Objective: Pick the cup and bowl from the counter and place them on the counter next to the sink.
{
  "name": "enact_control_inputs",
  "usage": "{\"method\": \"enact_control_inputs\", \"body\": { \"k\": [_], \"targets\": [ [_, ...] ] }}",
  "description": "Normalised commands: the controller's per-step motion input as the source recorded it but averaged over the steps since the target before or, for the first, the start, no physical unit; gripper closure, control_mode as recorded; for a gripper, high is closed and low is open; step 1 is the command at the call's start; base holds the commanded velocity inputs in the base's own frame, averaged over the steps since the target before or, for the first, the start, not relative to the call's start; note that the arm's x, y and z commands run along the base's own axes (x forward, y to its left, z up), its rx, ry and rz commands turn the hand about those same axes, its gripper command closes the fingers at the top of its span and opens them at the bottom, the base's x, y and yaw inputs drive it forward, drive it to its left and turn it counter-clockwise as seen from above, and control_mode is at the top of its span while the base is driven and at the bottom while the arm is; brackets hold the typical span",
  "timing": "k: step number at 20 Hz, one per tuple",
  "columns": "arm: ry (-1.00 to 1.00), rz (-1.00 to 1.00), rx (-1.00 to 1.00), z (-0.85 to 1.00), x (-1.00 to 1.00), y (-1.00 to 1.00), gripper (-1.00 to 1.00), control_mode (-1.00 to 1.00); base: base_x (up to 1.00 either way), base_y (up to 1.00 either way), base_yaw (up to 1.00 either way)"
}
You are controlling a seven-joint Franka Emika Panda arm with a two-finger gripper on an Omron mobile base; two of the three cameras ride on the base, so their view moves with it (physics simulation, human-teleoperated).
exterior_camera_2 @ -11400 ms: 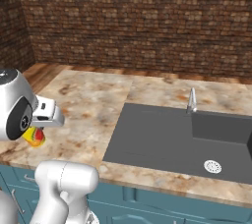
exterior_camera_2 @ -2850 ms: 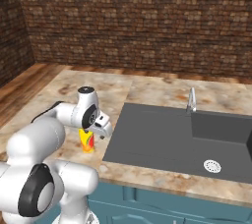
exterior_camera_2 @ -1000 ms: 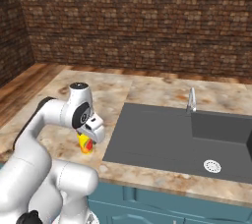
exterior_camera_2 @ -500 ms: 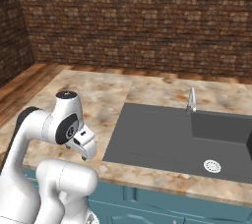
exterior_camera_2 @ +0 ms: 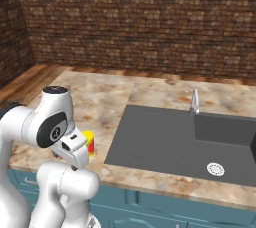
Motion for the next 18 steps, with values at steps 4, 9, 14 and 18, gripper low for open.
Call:
{"method": "enact_control_inputs", "body": {
  "k": [4,9,14,18],
  "targets": [
    [-0.13,0.12,0.00,0.35,-0.80,0.00,-1.00,-1.00,0.00,0.00,0.00],
    [-0.12,0.08,-0.01,0.11,-0.34,0.00,-1.00,-1.00,0.00,0.00,0.00],
    [0.00,0.00,0.00,0.00,0.00,0.00,-1.00,-1.00,0.00,0.00,0.00],
    [0.00,0.00,0.00,0.00,0.00,0.00,-1.00,-1.00,0.00,0.00,0.00]
  ]
}}
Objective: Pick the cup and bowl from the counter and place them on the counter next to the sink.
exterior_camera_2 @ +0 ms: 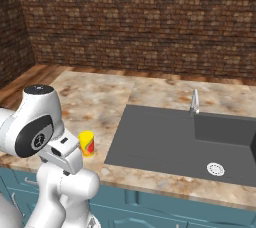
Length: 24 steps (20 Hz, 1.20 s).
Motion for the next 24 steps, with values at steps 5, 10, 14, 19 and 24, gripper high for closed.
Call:
{"method": "enact_control_inputs", "body": {
  "k": [5,10,14,19,24],
  "targets": [
    [0.00,0.00,0.00,0.00,0.00,0.00,-1.00,1.00,0.00,0.01,0.00],
    [0.00,0.00,0.00,0.00,0.00,0.00,-1.00,1.00,-0.56,0.05,0.00],
    [0.00,0.00,0.00,0.00,0.00,0.00,-1.00,1.00,-1.00,0.00,-0.09],
    [0.00,0.00,0.00,0.00,0.00,0.00,-1.00,1.00,-0.90,-0.09,-0.17],
    [0.00,0.00,0.00,0.00,0.00,0.00,-1.00,1.00,-0.14,-0.51,-0.45]
  ]
}}
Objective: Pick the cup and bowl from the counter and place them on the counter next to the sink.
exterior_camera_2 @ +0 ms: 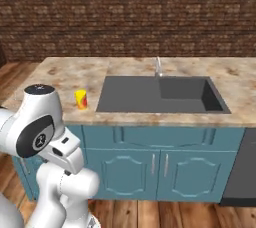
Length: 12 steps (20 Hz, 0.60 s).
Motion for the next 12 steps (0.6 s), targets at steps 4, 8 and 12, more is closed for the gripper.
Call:
{"method": "enact_control_inputs", "body": {
  "k": [4,8,12],
  "targets": [
    [0.00,0.00,0.00,0.00,0.00,0.00,-1.00,1.00,0.12,-0.93,-0.68],
    [0.00,0.00,0.00,0.00,0.00,0.00,-1.00,1.00,0.14,-0.92,-0.73],
    [0.00,0.00,0.00,0.00,0.00,0.00,-1.00,1.00,0.12,-0.88,-0.74]
  ]
}}
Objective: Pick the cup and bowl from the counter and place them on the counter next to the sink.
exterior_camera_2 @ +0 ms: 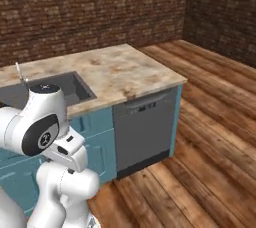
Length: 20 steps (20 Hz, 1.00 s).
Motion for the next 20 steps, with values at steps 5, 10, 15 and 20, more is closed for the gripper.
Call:
{"method": "enact_control_inputs", "body": {
  "k": [5,10,15,20],
  "targets": [
    [0.00,0.00,0.00,0.00,0.00,0.00,-1.00,1.00,0.09,-0.82,-0.75],
    [0.00,0.00,0.00,0.00,0.00,0.00,-1.00,1.00,0.06,-0.73,-0.78],
    [0.00,0.00,0.00,0.00,0.00,0.00,-1.00,1.00,0.04,-0.60,-0.81],
    [0.00,0.00,0.00,0.00,0.00,0.00,-1.00,1.00,0.02,-0.47,-0.84]
  ]
}}
